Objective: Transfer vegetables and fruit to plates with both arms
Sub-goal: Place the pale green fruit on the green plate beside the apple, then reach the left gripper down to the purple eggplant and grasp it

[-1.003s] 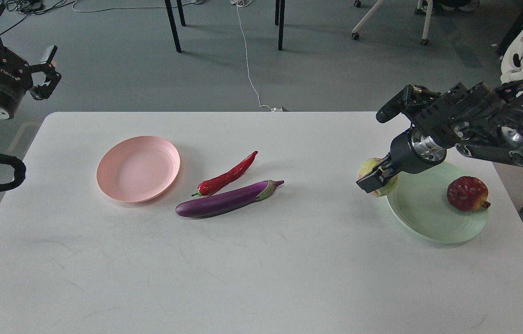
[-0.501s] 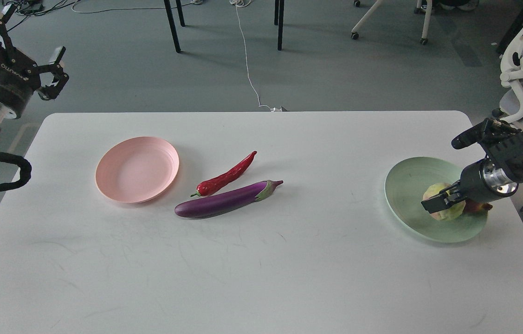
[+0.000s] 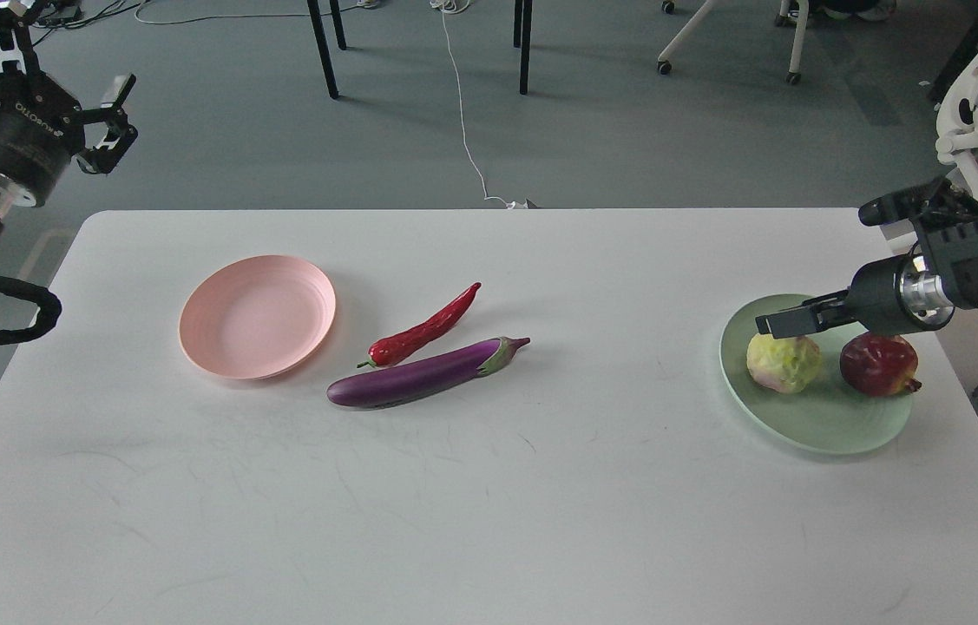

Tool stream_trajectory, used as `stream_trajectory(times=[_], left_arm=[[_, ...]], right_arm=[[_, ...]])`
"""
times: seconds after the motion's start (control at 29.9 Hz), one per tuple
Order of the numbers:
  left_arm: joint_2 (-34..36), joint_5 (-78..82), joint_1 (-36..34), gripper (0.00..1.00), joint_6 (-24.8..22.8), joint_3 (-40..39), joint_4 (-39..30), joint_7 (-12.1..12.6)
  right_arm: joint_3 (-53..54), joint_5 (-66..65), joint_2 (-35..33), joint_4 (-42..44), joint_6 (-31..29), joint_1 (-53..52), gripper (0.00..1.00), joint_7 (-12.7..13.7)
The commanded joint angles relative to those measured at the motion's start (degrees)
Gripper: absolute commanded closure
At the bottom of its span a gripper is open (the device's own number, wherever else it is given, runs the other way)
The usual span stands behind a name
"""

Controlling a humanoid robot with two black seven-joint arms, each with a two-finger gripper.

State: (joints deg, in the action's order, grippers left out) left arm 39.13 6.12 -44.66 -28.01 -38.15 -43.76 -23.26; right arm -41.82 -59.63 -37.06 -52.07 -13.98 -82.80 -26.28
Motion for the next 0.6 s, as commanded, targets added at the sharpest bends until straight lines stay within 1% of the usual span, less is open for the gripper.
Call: stream_trajectory(times=[0.0,0.07,0.17,0.3,0.4,0.5,0.57], left_arm=[[1.03,9.67,0.27,0.02,0.01,0.09,-4.48,0.06],[2.96,17.23,0.71,0.02,0.01,0.27,-8.17,-0.03],[4.64,29.70,1.15,0.02,0.01,0.27,-12.74,-0.12],[4.47,45.70,0.89,0.02,0.01,2.02,-15.38,-0.12],[3.77,56.69,0.89,0.02,0.01,2.20,-19.07,-0.12],[0.96,67.58,0.89,0.02,4.18,3.17,-23.55,-0.03],[-1.24,74.71,0.80,0.02,6.73,4.31,-24.27,0.06]], right_arm=[[12.78,4.68,-3.80,0.04,0.01,1.23,0.02,0.00],[19.56,8.20,-5.30,0.04,0.53,3.77,0.02,0.00],[30.62,13.56,-5.74,0.39,0.53,7.64,0.02,0.00],[42.15,20.67,-5.74,0.75,0.71,12.74,0.02,0.08],[49.10,29.89,-5.57,0.75,0.80,16.78,0.02,0.09],[53.76,40.00,-5.57,0.75,0.71,20.74,0.02,0.09],[55.96,46.33,-5.65,0.83,0.71,22.67,0.02,-0.09]])
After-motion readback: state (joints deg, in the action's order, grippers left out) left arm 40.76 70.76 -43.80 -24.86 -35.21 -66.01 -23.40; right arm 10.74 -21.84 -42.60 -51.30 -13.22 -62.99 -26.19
